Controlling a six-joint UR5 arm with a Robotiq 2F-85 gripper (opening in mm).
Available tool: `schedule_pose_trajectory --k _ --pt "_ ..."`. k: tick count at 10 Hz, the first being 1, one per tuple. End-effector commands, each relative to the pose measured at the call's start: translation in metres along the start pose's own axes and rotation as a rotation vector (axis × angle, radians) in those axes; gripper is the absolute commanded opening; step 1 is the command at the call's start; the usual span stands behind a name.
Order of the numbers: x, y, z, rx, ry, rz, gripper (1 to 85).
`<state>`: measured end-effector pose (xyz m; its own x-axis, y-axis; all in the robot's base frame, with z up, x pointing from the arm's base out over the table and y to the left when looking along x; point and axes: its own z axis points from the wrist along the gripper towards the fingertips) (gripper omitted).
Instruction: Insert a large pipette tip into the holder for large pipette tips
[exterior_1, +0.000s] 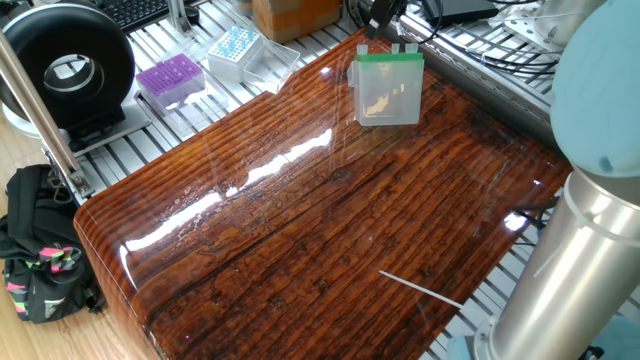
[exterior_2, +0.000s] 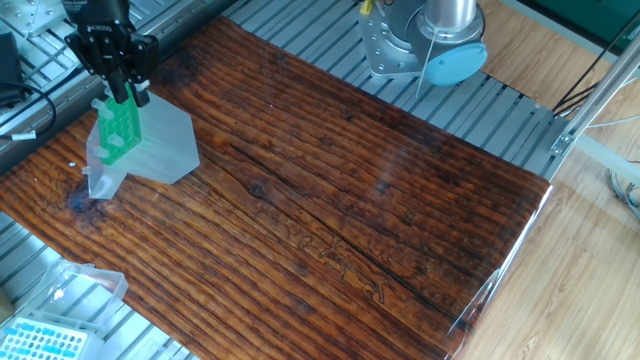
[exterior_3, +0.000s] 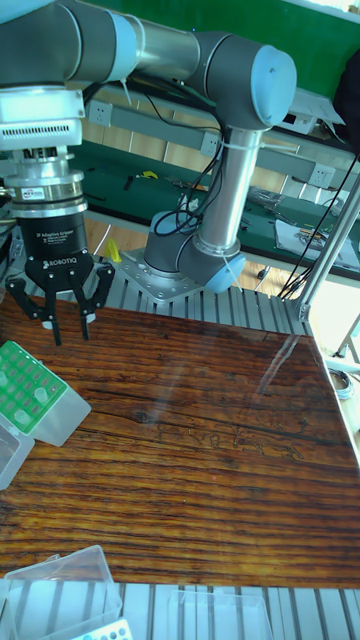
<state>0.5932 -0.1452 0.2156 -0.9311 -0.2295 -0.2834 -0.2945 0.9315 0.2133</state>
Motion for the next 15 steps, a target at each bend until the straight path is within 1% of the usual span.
schedule_pose_trajectory --k 1,2,3,4,5,6,7,8,9,10,11,12,15 --pt "-0.001 -0.008 -0.004 0.043 0.005 0.036 17.3" --pt "-0.004 -0.016 -0.004 0.064 -0.002 0.038 15.3" --pt "-0.004 -0.029 -0.002 0.102 -0.003 0.035 9.7" --pt "-0.002 -0.036 -0.001 0.12 0.002 0.032 5.3" --pt "0.003 -0.042 -0.001 0.133 0.022 0.04 1.3" --pt "0.015 -0.04 0.001 0.121 0.061 0.056 1.0" --pt "0.02 -0.04 0.005 0.112 0.074 0.067 1.0" --pt "0.023 -0.046 0.009 0.118 0.079 0.055 1.0" --pt "0.026 -0.056 0.014 0.14 0.085 0.04 1.0" --pt "0.024 -0.064 0.015 0.169 0.079 0.024 1.0" --pt "0.022 -0.066 0.015 0.175 0.072 0.017 1.0" --pt "0.021 -0.066 0.018 0.173 0.07 0.019 1.0" --pt "0.018 -0.07 0.034 0.183 0.05 0.016 1.0"
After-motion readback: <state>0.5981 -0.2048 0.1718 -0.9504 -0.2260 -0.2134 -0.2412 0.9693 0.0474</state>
